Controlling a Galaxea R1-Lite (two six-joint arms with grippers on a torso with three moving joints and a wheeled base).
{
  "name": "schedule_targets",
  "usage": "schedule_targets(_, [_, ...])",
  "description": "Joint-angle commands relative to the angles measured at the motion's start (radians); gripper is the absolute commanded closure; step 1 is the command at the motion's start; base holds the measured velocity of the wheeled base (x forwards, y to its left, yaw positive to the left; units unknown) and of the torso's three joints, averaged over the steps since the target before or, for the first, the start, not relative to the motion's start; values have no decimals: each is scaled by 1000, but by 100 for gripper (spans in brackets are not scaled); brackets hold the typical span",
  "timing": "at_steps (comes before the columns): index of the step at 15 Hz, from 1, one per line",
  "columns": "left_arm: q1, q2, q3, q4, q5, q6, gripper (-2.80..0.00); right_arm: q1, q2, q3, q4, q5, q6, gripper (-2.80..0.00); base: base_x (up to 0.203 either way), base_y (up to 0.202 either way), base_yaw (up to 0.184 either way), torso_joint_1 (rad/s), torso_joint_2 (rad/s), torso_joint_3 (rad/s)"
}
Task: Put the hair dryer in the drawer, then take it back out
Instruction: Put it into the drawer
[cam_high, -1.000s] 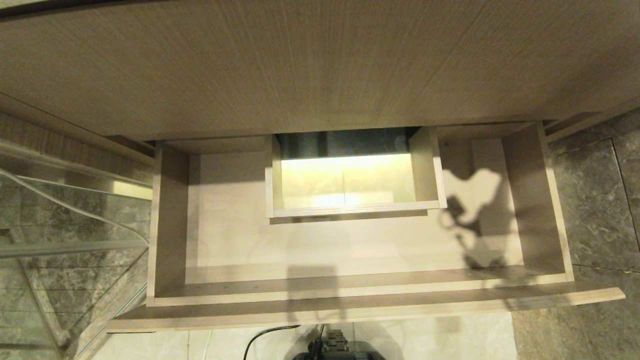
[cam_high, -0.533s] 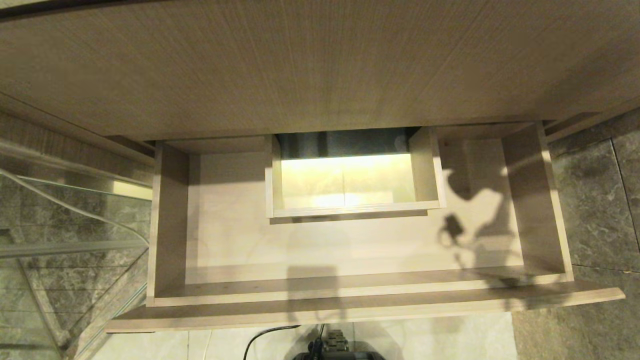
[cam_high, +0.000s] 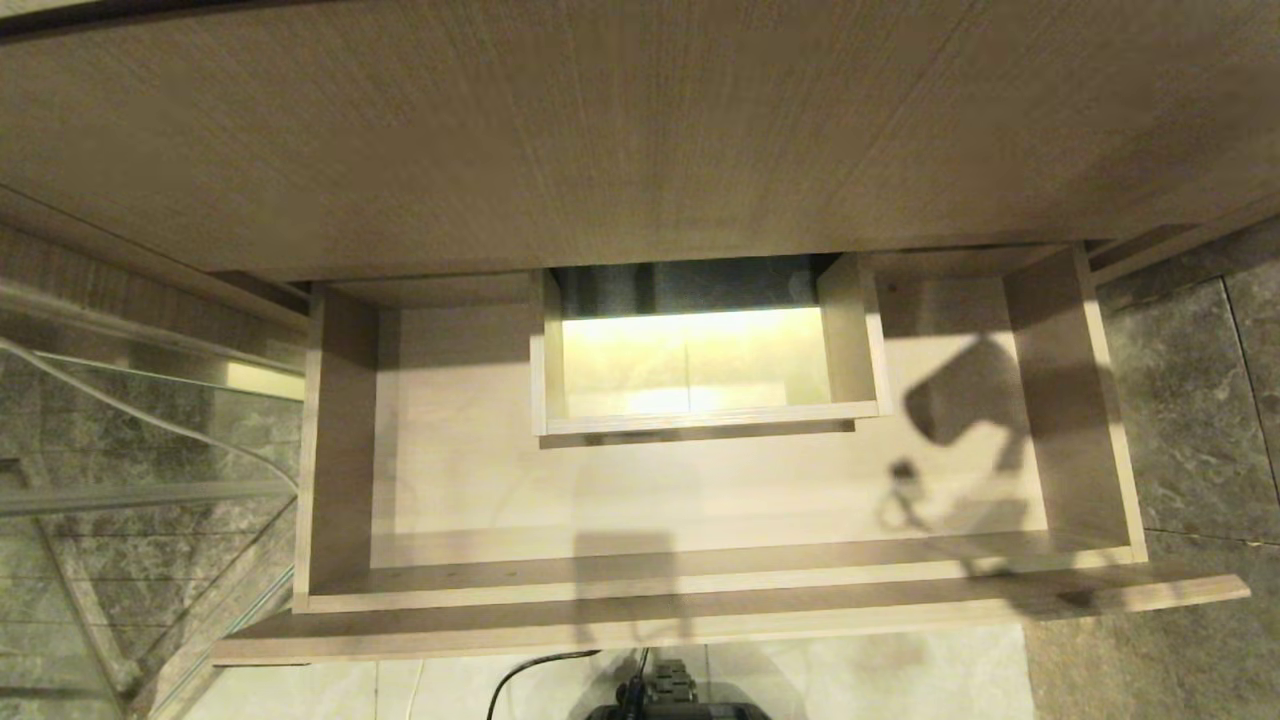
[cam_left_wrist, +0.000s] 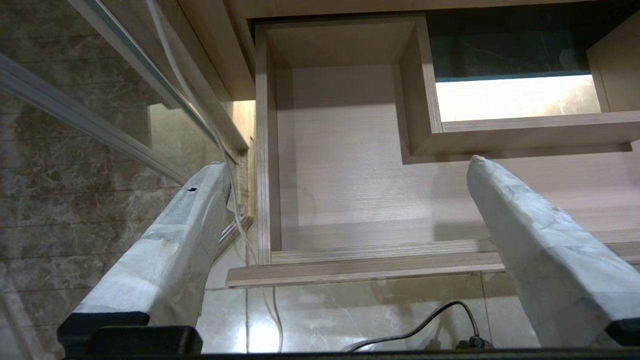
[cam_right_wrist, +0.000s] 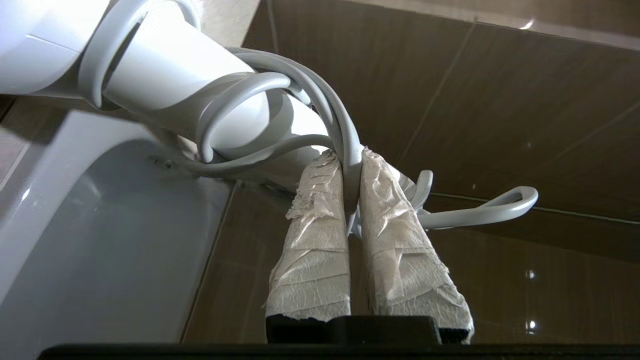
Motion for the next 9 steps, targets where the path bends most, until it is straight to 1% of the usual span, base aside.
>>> schedule_targets(1, [0,0,40,-1,0,0,-280,-17,-46,27,52,-3,-10,0,0,0,0,0,0,0])
schedule_targets(9, [0,0,40,-1,0,0,-280,-27,-85,85,52,-9,-3,0,0,0,0,0,0,0])
